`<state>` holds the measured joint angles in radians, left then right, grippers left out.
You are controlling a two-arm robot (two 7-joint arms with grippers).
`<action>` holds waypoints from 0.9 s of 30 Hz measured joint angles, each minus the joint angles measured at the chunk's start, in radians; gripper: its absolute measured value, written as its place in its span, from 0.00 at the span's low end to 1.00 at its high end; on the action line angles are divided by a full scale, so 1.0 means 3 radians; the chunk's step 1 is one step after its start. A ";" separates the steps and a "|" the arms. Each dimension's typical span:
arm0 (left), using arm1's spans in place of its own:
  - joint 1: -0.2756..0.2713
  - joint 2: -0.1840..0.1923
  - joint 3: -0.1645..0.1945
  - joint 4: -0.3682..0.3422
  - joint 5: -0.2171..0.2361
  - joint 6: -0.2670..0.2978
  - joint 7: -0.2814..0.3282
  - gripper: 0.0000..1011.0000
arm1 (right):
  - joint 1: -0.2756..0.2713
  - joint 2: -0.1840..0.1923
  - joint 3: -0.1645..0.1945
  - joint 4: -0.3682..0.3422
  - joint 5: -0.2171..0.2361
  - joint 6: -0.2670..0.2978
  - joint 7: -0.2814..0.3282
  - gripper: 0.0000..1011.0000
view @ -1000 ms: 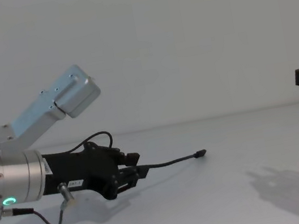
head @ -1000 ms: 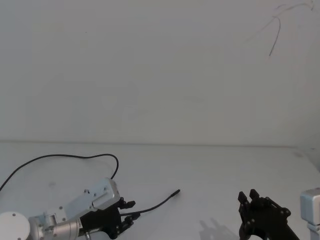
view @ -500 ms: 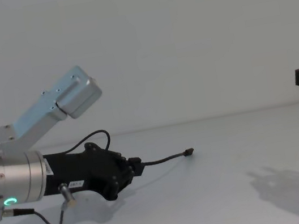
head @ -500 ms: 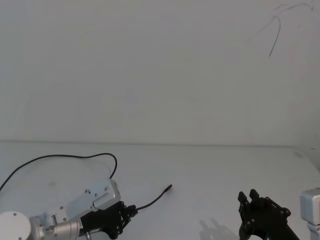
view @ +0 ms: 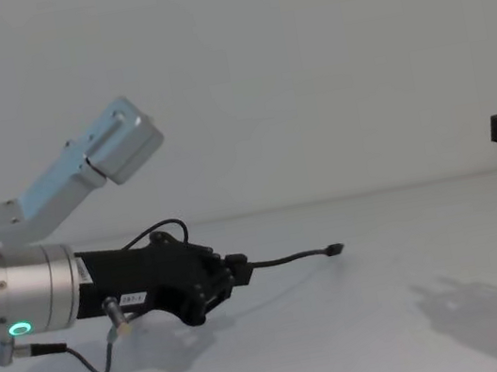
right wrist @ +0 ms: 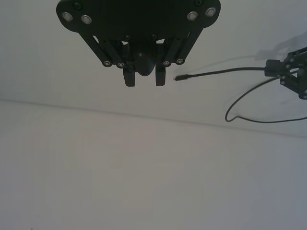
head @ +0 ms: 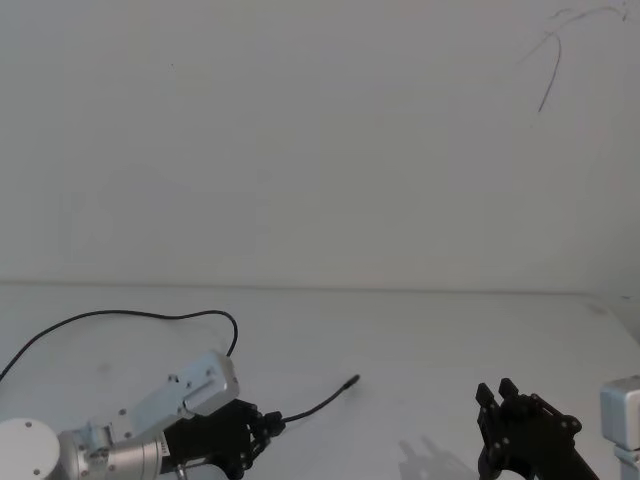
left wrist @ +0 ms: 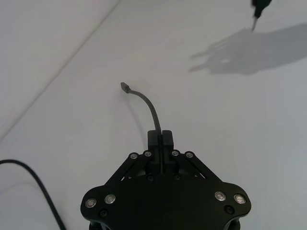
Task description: Pick up the data cable with the one hand.
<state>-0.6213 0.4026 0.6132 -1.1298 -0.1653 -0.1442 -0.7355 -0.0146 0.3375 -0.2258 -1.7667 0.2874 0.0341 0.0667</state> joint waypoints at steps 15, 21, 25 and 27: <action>-0.0093 -0.0098 -0.0068 0.0139 -0.0609 -0.0038 -0.0740 0.04 | 0.0000 0.0000 0.0000 0.0000 0.0000 0.0000 0.0000 0.25; -0.0051 -0.0073 -0.0122 0.0055 -0.0807 -0.0043 -0.0910 0.04 | 0.0000 0.0000 0.0000 0.0000 0.0000 0.0000 0.0000 0.25; 0.0021 -0.0022 -0.0156 -0.0069 -0.0876 -0.0039 -0.0915 0.04 | 0.0000 0.0000 0.0000 0.0000 0.0000 0.0000 0.0000 0.25; 0.0068 0.0011 -0.0175 -0.0146 -0.0896 -0.0029 -0.0893 0.04 | 0.0000 0.0000 0.0000 0.0000 0.0000 0.0000 0.0000 0.25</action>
<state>-0.6009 0.4058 0.5605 -1.1736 -0.4342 -0.1530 -1.0035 -0.0146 0.3375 -0.2258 -1.7668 0.2874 0.0341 0.0668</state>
